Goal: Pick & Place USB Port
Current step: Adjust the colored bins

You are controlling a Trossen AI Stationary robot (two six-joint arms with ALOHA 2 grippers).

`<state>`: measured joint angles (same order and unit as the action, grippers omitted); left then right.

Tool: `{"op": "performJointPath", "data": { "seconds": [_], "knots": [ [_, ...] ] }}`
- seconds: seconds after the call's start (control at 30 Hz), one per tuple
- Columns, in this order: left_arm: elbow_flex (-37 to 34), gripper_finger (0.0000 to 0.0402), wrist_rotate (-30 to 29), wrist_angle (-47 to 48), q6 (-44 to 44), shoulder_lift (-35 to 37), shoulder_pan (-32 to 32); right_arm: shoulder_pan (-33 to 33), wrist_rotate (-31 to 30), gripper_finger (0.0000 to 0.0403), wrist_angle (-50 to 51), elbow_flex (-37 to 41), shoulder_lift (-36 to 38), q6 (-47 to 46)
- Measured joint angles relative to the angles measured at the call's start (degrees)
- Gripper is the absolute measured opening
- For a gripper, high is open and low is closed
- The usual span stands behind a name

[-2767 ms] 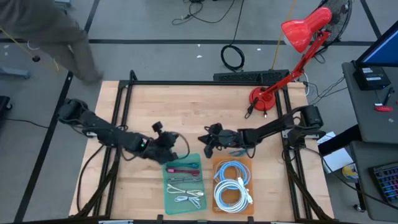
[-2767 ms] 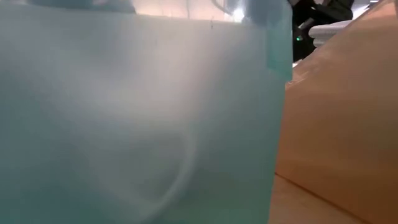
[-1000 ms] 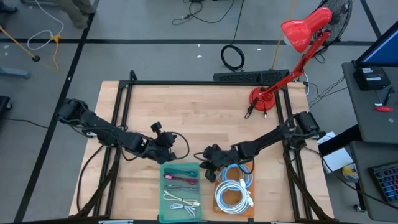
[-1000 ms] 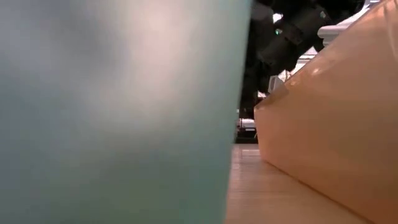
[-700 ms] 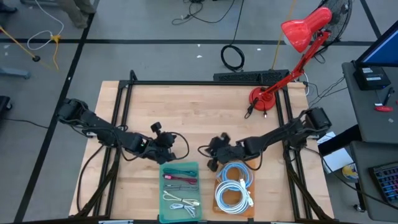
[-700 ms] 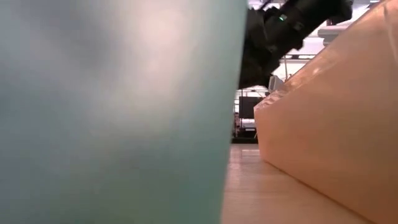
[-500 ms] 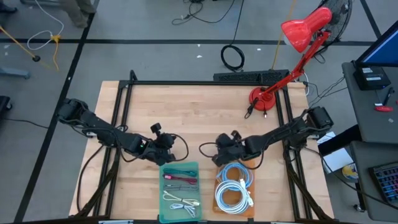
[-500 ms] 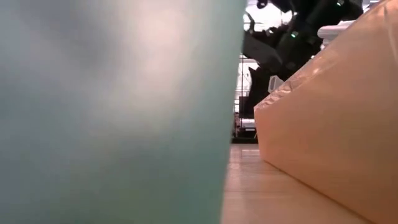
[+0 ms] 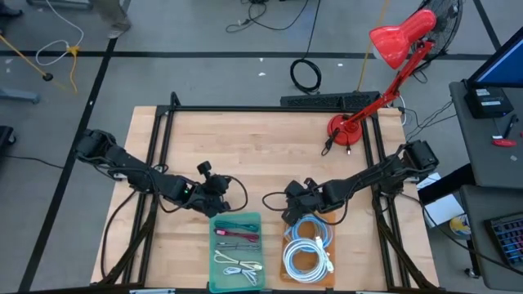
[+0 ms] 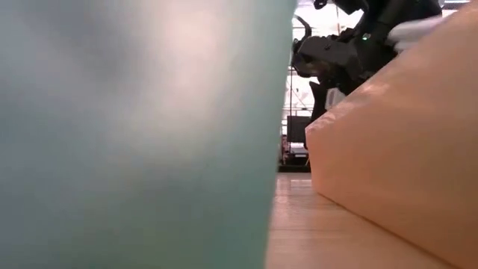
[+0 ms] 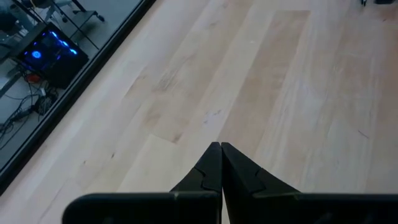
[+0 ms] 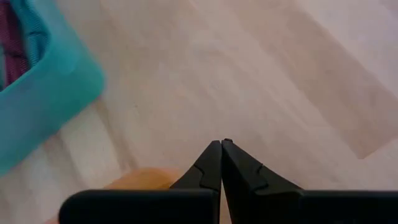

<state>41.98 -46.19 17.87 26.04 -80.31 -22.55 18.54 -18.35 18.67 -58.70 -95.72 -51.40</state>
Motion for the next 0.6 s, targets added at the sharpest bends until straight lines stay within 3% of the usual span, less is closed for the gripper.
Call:
{"op": "performJointPath", "data": {
  "seconds": [0.6],
  "knots": [
    [0.0, 0.0, -0.1, 0.1, 0.2, 0.0, 0.0, 3.8, 2.5, 0.0, -0.8, -0.1, 0.0, -2.1]
  ]
}}
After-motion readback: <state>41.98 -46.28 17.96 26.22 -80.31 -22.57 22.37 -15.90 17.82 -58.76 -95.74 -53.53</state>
